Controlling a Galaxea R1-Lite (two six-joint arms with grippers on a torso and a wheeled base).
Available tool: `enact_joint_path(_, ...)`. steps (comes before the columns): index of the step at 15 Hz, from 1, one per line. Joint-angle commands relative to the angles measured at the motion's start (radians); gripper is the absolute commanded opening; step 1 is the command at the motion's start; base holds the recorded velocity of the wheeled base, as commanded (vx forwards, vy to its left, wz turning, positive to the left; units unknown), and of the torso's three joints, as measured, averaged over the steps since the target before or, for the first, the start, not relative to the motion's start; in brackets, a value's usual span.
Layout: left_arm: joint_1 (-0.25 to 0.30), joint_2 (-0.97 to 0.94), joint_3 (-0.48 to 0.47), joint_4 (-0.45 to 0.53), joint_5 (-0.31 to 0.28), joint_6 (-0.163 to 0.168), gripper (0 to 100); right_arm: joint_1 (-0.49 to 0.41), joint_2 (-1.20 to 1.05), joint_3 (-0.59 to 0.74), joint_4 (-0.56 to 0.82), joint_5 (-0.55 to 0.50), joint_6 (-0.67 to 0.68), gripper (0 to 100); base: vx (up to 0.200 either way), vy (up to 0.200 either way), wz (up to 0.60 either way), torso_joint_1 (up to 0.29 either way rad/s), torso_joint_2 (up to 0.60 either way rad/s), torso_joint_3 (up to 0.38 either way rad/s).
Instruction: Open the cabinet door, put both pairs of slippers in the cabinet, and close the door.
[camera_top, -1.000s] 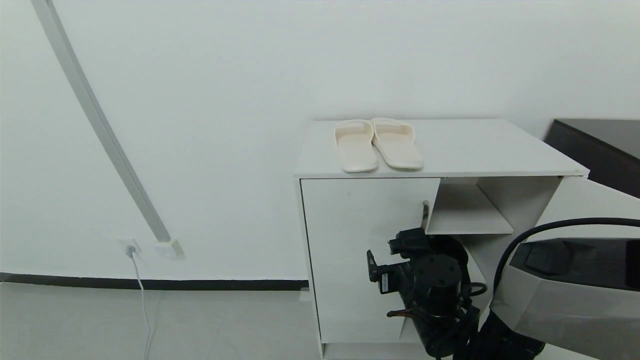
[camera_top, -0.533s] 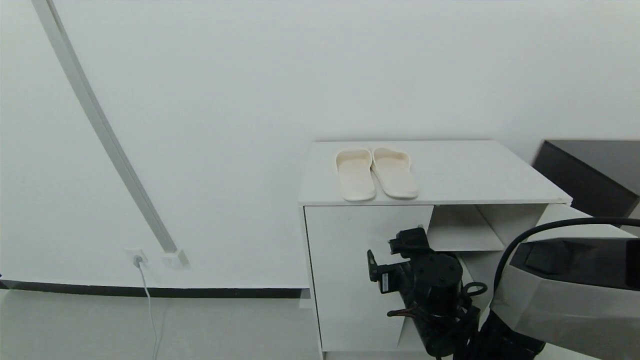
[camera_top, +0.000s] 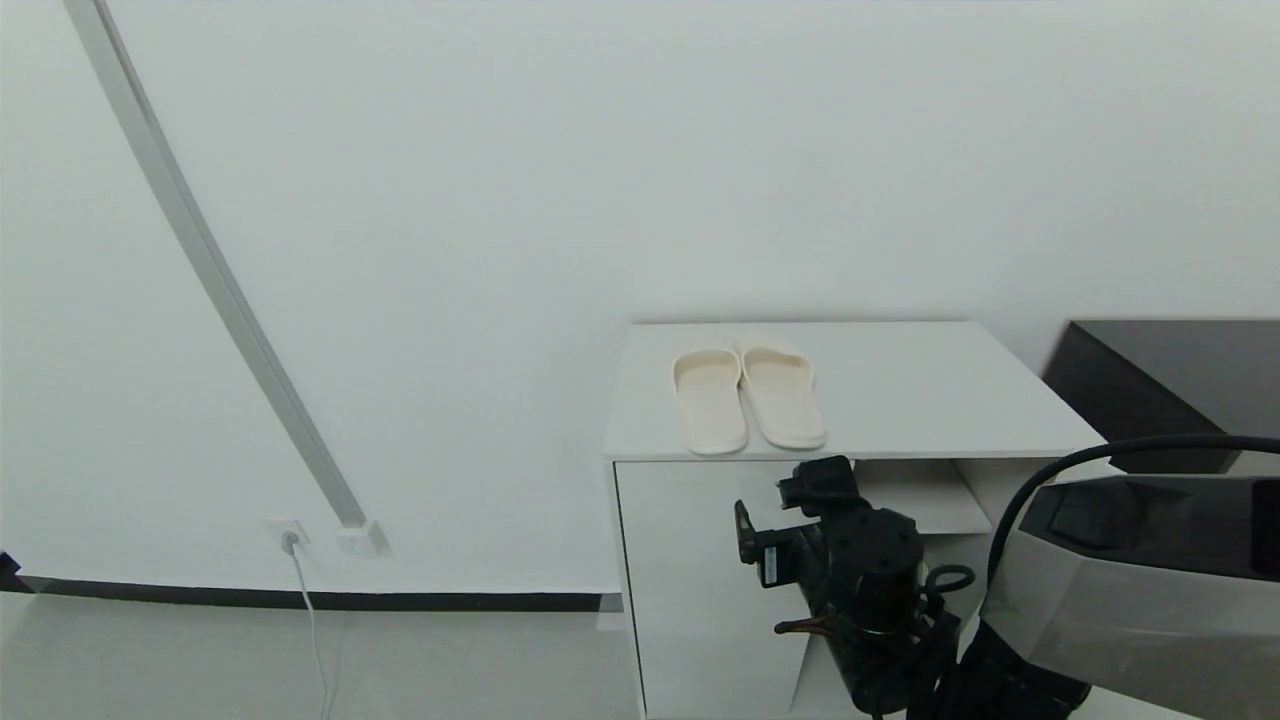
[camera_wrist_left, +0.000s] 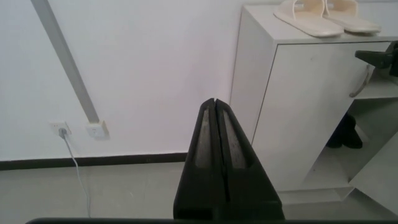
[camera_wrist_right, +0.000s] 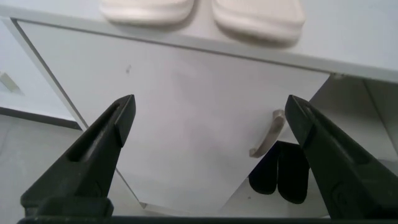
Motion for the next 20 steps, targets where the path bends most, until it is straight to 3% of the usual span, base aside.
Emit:
enact_joint_path(1,0.0,0.001,0.0,0.0,0.0,0.0,0,0.001,0.0,0.001,-0.001,0.0,0.0,100,0.0,0.0,0.0,0.193,-0.42,-0.232)
enact_joint_path(9,0.0,0.001,0.0,0.0,0.0,0.001,0,-0.022,-0.005,0.014,-0.058,0.06,-0.015,100,0.0,0.0,0.0,0.145,-0.32,-0.168)
enact_joint_path(12,0.0,0.001,0.0,0.0,0.0,0.003,0,-0.028,-0.046,-0.065,0.027,0.057,-0.035,100,0.0,0.0,0.0,0.0,0.0,0.0)
enact_joint_path(13,0.0,0.001,0.0,0.0,0.0,0.001,0,-0.032,-0.066,-0.1,0.07,0.057,-0.037,100,0.0,0.0,0.0,0.0,0.0,0.0)
enact_joint_path(16,0.0,0.001,0.0,0.0,0.0,0.003,0,-0.035,-0.2,-0.321,0.502,0.057,0.106,100,0.0,0.0,0.0,0.0,0.0,0.0)
enact_joint_path(17,0.0,0.001,0.002,0.0,0.0,0.003,0,-0.035,-0.209,-0.335,0.547,0.057,0.132,100,0.0,0.0,0.0,0.0,0.0,0.0)
enact_joint_path(18,0.0,0.001,0.0,0.0,0.0,0.003,0,-0.033,-0.253,-0.378,0.758,0.057,0.236,100,0.0,0.0,0.0,0.0,0.0,0.0)
enact_joint_path(20,0.0,0.001,0.0,0.0,0.0,0.001,0,-0.033,-0.267,-0.384,0.798,0.054,0.258,100,0.0,0.0,0.0,0.0,0.0,0.0)
